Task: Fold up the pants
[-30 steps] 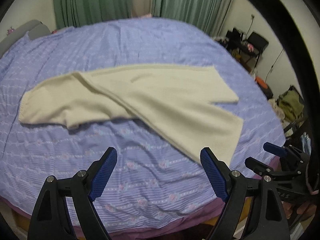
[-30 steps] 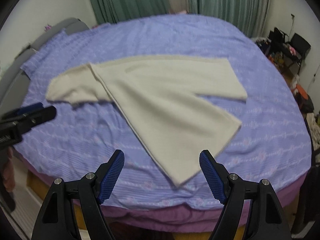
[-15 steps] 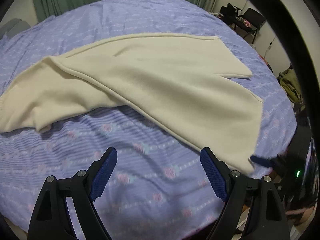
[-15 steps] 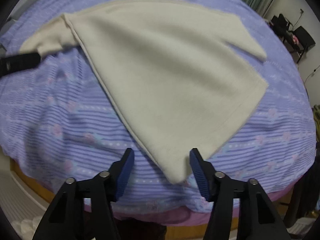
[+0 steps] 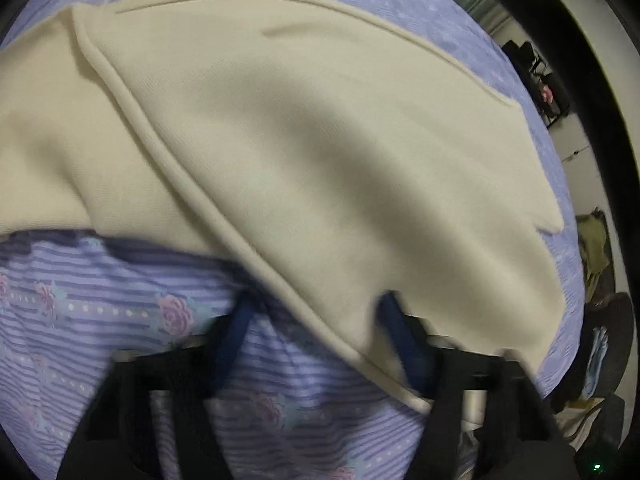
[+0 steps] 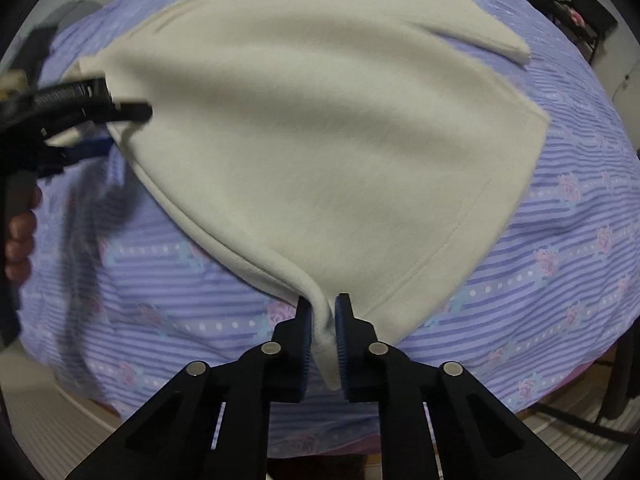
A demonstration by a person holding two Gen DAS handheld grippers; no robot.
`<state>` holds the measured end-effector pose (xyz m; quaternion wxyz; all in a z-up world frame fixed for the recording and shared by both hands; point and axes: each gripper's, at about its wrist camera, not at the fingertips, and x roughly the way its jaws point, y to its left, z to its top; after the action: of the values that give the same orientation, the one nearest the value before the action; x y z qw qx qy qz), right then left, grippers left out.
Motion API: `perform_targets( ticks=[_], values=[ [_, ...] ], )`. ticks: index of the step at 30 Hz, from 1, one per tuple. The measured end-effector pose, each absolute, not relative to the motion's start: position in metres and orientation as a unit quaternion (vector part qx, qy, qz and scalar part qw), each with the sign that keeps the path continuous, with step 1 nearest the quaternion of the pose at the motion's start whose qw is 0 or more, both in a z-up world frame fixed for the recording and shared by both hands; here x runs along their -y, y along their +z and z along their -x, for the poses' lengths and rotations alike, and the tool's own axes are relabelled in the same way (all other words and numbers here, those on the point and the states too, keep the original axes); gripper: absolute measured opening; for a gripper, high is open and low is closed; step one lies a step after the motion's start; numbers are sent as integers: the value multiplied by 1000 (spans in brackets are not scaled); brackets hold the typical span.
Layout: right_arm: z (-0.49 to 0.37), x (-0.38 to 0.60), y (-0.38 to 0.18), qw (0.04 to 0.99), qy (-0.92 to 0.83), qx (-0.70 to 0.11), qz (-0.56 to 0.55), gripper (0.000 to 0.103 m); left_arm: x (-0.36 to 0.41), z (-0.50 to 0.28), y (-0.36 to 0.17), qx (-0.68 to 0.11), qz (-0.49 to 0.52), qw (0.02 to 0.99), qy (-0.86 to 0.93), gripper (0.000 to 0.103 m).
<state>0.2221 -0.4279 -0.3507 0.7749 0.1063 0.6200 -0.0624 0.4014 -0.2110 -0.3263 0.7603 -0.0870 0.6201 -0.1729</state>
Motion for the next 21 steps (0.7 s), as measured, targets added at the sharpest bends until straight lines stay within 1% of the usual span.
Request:
perform_targets(
  ticks=[1,2,5,8,10,13,17,21],
  values=[
    [-222,432,-341,780,-66,-613,-110,10,211,-402,-321,-622,96,755,-185,21],
    [-222,435,-331,785,-70,-605,-114,9,212,-402,-315,-623,101,753,-189,13],
    [-225,450,-296,805,-91,-574,-118,9,215,-402,-278,-600,106,766,-203,12],
    [-234,477,-247,837,-115,-521,-127,9,225,-407,-233,-564,120,783,-234,12],
    [-249,498,-211,860,-128,-478,-124,9,247,-421,-205,-536,92,799,-255,12],
    [-281,524,-171,893,-139,-414,-113,9,280,-455,-183,-501,63,817,-278,13],
    [-346,538,-153,914,-137,-372,-83,8,309,-510,-175,-485,60,825,-282,13],
    [-411,558,-166,910,-132,-388,-64,8,321,-560,-189,-505,68,816,-273,13]
  ],
)
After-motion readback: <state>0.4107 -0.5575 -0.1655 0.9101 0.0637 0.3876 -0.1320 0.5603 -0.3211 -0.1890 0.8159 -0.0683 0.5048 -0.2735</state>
